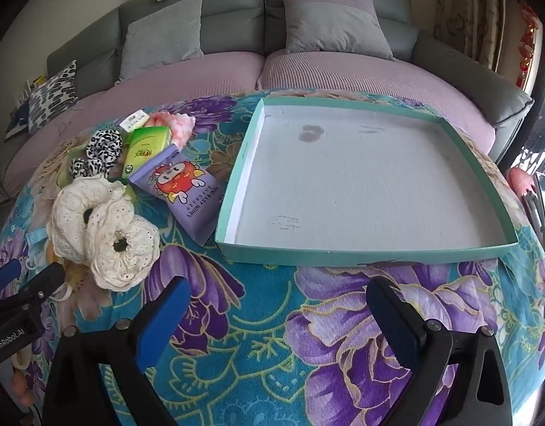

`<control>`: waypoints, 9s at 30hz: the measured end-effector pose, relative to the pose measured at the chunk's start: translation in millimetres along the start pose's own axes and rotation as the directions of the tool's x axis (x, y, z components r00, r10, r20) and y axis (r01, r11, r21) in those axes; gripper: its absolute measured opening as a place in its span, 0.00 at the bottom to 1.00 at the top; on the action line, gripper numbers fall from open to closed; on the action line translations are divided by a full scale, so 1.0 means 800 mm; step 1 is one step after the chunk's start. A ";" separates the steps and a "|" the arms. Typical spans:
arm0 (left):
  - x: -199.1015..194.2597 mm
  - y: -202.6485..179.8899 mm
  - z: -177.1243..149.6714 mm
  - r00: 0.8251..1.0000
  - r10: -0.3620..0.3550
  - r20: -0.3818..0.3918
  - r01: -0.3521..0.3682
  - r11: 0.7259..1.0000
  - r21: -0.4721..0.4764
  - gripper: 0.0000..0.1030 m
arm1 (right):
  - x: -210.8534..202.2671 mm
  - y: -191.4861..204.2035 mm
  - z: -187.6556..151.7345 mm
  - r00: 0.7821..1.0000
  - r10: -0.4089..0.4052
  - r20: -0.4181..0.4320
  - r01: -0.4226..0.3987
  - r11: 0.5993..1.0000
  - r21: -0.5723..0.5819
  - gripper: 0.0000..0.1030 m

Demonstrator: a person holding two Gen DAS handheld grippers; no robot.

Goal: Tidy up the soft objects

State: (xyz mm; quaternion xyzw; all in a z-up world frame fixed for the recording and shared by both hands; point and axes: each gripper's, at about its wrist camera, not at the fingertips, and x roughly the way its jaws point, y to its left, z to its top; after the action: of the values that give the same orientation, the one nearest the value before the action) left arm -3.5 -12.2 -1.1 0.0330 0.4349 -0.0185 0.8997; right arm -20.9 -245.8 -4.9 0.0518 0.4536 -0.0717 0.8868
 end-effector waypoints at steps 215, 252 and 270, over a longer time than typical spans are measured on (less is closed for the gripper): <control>0.109 -0.300 0.156 0.933 -0.335 -0.129 0.355 0.915 0.193 0.51 | 0.042 -0.190 0.084 0.990 -0.141 0.010 0.133 0.950 0.284 0.23; 0.043 -0.145 0.137 0.994 -0.107 0.038 0.105 0.993 0.055 0.95 | 0.026 -0.128 0.093 0.977 -0.214 0.025 0.210 0.972 0.103 1.00; 0.014 -0.048 0.135 0.993 0.037 0.109 -0.028 0.996 -0.087 0.96 | -0.001 -0.068 0.102 0.977 -0.210 0.039 0.208 0.978 0.031 1.00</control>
State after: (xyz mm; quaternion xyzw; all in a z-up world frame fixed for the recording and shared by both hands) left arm 85.7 -58.9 55.2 0.0005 0.3843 0.0129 0.9231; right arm 33.7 -311.7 42.0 0.0142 0.4369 -0.1717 0.8828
